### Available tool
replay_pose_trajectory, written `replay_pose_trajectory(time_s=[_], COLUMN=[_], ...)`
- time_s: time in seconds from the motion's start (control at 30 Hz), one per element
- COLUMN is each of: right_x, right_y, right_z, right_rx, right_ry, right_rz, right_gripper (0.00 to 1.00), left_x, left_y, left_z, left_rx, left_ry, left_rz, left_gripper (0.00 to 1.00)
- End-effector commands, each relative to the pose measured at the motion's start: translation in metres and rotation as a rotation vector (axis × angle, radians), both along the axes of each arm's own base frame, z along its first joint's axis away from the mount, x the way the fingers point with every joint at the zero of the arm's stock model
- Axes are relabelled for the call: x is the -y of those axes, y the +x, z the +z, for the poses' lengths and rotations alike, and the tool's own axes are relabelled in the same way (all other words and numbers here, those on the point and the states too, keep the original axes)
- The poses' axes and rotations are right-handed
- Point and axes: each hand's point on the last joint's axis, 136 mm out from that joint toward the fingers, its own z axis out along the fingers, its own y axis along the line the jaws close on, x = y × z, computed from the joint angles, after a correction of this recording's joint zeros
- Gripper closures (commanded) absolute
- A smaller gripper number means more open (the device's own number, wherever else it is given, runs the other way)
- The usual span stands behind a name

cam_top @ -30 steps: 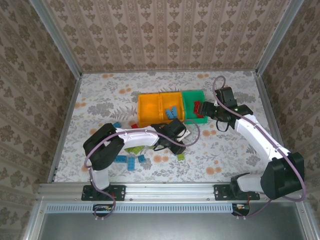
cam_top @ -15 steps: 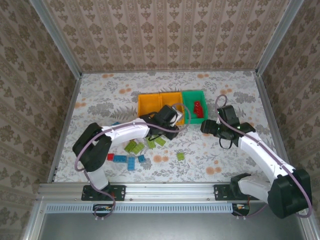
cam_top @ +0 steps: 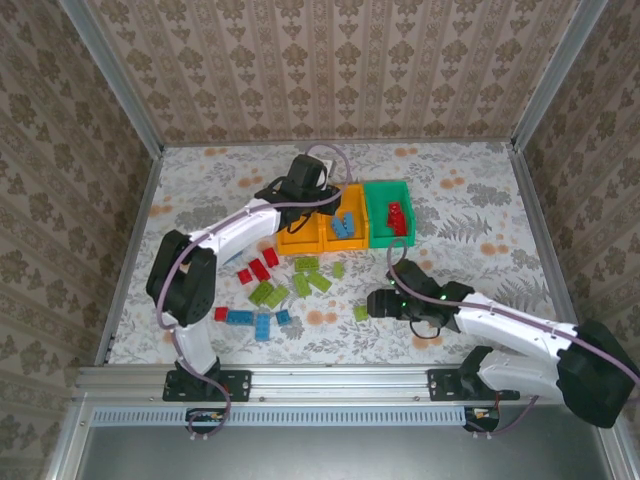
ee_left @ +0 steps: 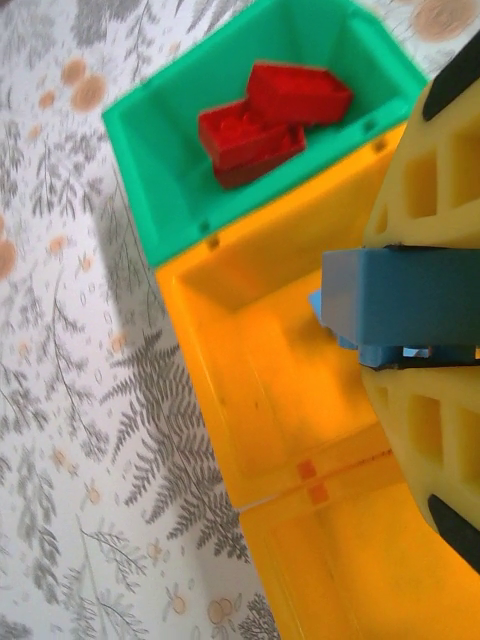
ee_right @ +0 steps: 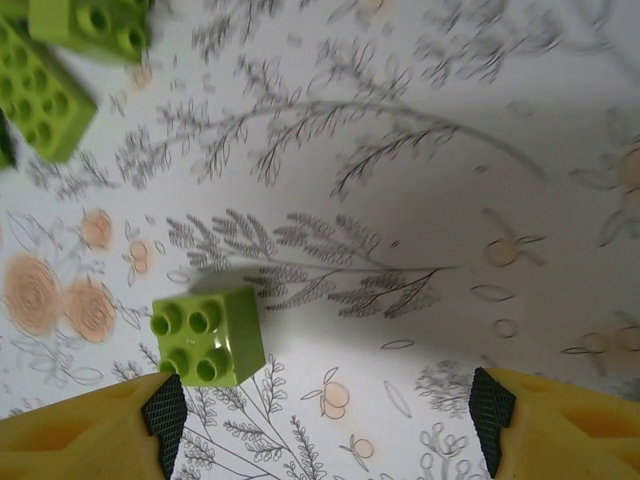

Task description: Sort the legos into containers by color

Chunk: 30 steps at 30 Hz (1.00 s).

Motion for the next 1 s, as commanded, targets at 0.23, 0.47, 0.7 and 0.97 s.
replay_pose_trajectory(time_s=[0.23,0.47,0.7,0.97], right_x=[-0.037,-0.049,-0.049,-0.055], right_y=[0.004,0.005,0.003,0.006], right_z=[-0.007,-0.026,-0.037,-0.027], right_rx=[0.022,-0.045,-0.092,-0.069], right_ry=[-0.089,-0.189,-0.27,-0.236], right_rz=[0.075,0.128,0.154,0.155], right_gripper=[0.2,0.23,0.44,0.77], left_x=[0.014,0.017,0.019,0.021], left_y=[0.037,0.039,0.035,0.023], left_z=[-0.011,-0.014,-0.013,0.013], left_rx=[-0.059,-0.073,-0.075,-0.044], left_ry=[-0.087,-0.1,-0.098,-0.142], left_rz=[0.071,0.078,0.073,0.067], left_gripper=[0.81,0.74,0.6,0.32])
